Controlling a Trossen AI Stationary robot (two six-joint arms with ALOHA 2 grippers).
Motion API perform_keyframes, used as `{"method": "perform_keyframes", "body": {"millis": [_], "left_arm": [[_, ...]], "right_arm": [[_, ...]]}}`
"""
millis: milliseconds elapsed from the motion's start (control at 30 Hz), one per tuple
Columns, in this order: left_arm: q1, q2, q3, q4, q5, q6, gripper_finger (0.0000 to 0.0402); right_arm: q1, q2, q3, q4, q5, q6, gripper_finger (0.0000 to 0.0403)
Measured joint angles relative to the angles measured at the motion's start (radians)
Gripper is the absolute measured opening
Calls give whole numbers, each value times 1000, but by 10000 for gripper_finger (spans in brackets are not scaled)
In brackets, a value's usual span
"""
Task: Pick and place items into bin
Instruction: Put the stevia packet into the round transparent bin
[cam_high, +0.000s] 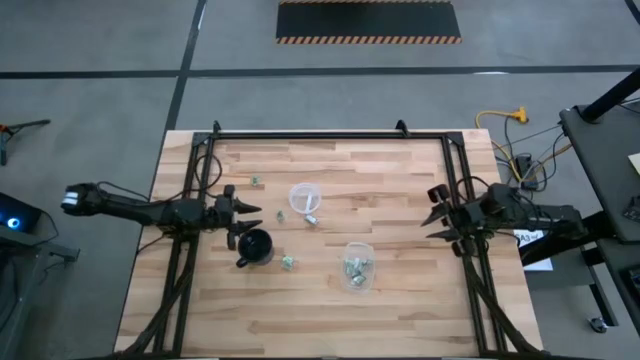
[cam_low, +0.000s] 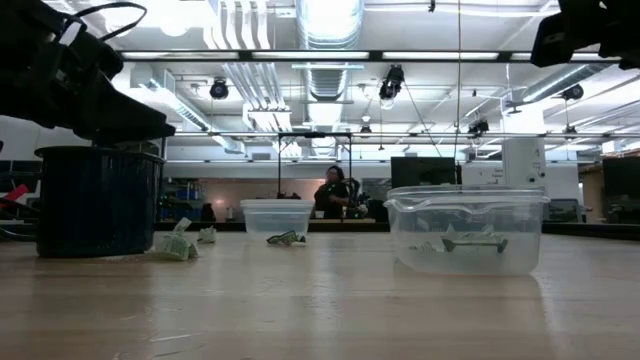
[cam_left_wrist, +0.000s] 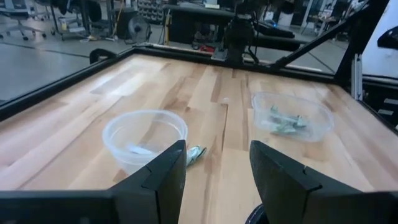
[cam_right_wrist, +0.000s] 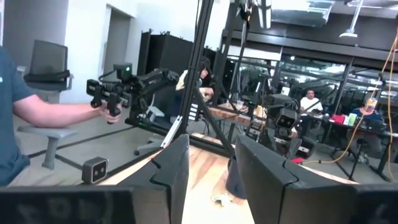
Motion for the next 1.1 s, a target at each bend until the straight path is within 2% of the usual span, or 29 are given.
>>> {"method": "perform_keyframes", "body": {"millis": [267, 467, 567, 633, 800, 967, 1100], "left_arm": [[0, 111, 0, 184, 17, 0, 162], [0, 239, -1, 320, 18, -1, 162], [0, 310, -1, 384, 21, -1, 162], [0, 354, 0, 444, 21, -1, 162], [0, 467, 14, 511, 20, -1, 162], [0, 551, 43, 552, 20, 0, 162], [0, 608, 67, 568, 19, 1, 162]], "right_arm": [[0, -22, 2, -47, 47, 10, 129], [0, -27, 1, -101, 189, 16, 127], [0, -28, -10, -96, 201, 12, 123], [0, -27, -21, -83, 194, 10, 121], [0, -27, -97, 76, 218, 57, 118], [0, -24, -97, 38, 375, 78, 123], [0, -25, -97, -37, 568, 80, 127]]}}
